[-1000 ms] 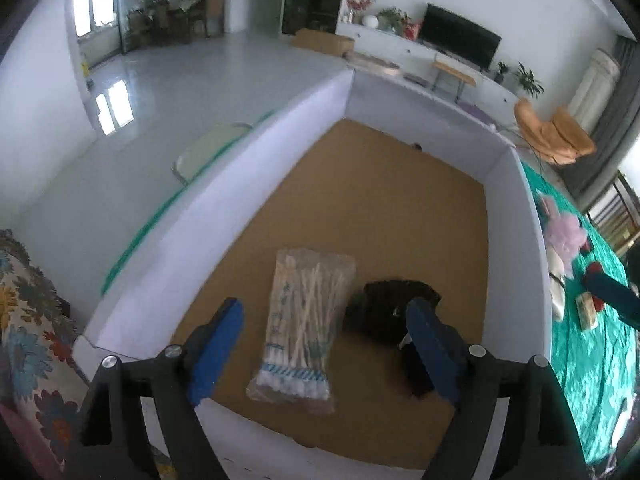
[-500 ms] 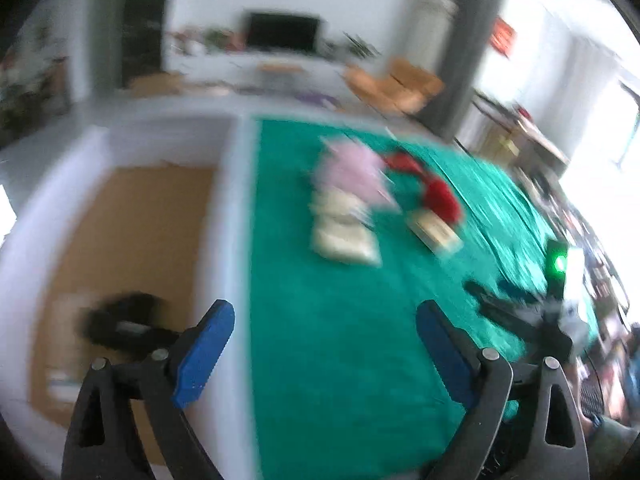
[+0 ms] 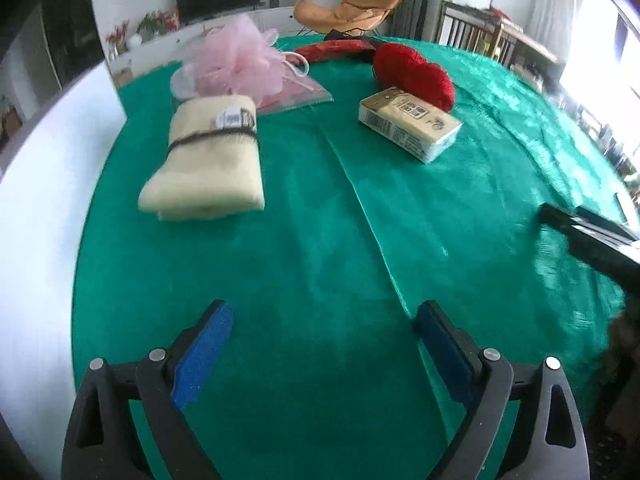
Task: Organize soft objects
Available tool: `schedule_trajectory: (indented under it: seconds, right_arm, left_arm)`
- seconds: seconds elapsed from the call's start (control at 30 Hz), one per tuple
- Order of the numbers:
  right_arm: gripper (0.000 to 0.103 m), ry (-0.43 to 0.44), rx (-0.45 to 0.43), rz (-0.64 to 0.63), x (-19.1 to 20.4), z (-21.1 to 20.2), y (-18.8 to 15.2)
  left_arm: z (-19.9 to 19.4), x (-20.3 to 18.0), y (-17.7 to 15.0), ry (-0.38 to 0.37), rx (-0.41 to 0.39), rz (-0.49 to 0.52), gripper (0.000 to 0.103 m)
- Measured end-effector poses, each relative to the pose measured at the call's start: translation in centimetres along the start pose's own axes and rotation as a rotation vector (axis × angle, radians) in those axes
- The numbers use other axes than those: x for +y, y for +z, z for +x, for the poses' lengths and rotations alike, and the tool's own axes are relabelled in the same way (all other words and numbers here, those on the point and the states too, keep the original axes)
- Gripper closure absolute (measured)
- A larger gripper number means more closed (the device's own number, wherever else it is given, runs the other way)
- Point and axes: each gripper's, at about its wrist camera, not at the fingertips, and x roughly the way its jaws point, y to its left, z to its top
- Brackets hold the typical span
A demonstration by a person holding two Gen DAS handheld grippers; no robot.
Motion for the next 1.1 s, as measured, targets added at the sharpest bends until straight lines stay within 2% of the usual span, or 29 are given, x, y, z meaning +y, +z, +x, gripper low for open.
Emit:
schedule_trajectory:
  seconds: [0.1, 0.4, 1.1]
  right_arm:
    - [0.023, 0.014, 0.009, 0.018, -0.2, 0.1, -0.3]
    - [0.020, 0.016, 0.011, 0.020, 0.4, -0.1, -0.6]
    - [0.019, 0.016, 0.012, 0.020, 0.3, -0.1, -0.7]
  left_arm:
    - [1.0, 0.3, 1.5, -0.001, 0.000, -0.014, 0.000]
    - [4.0, 0.4, 6.3, 0.027, -0.049, -0.054, 0.000]
    - [4.3, 0.6, 6.5, 0.028, -0.066, -0.060, 0.000]
